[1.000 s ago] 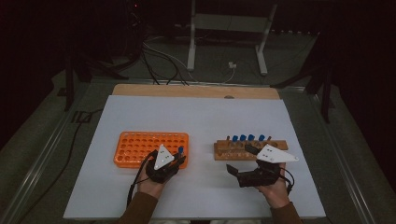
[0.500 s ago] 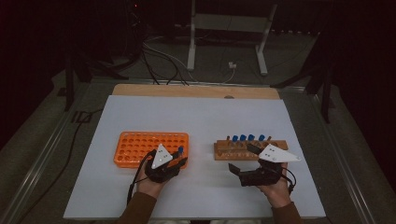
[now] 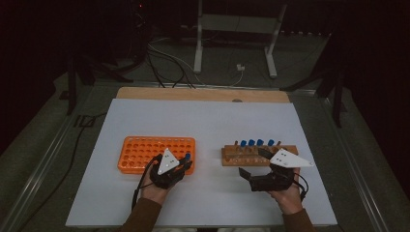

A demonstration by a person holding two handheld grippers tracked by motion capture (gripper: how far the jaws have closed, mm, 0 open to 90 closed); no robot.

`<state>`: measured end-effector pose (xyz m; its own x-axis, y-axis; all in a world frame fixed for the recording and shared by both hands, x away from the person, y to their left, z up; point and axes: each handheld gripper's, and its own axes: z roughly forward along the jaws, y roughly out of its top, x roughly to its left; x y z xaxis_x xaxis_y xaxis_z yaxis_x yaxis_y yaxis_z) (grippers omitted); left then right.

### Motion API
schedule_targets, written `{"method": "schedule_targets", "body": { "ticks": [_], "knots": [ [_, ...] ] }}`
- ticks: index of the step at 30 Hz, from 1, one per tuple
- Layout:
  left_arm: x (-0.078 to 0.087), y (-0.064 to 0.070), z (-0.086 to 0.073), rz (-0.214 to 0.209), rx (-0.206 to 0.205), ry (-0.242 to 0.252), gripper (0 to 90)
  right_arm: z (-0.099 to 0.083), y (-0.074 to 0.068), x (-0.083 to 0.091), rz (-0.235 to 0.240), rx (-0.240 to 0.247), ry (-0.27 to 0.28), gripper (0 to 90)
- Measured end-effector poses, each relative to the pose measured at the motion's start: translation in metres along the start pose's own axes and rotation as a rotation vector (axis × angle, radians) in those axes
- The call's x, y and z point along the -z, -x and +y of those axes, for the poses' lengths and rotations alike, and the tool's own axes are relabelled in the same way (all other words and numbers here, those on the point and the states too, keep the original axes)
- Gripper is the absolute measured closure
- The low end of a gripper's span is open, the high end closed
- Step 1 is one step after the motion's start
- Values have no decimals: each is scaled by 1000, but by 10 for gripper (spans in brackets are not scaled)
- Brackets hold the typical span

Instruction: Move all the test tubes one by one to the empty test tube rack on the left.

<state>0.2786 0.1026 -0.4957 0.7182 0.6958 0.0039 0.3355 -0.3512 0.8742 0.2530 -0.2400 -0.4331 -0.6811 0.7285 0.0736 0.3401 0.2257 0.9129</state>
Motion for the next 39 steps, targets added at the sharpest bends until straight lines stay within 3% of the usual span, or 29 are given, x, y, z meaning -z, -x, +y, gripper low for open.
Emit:
{"method": "schedule_targets", "body": {
  "ticks": [2,7,11,13,17,19,24,32,39],
  "knots": [
    [1,-2,0,-15,17,7,736,0,2,1,-12,1,3,25],
    [8,-4,6,-29,60,40,528,-1,10,4,-34,-14,6,25],
    [16,-8,9,-48,90,63,438,-2,18,5,-58,-28,7,25],
    [19,-10,11,-27,98,63,302,-2,22,5,-70,-36,8,25],
    [28,-14,14,10,98,57,165,-3,28,5,-102,-35,4,25],
    [33,-17,15,24,98,62,154,-3,30,5,-110,-37,6,25],
    [46,-28,13,48,125,61,20,-2,34,6,-143,-25,5,25],
    [63,-40,2,88,165,94,5,1,40,9,-195,-19,8,25],
    [71,-45,0,107,171,123,5,-3,55,12,-240,-39,1,57]
  ]
}}
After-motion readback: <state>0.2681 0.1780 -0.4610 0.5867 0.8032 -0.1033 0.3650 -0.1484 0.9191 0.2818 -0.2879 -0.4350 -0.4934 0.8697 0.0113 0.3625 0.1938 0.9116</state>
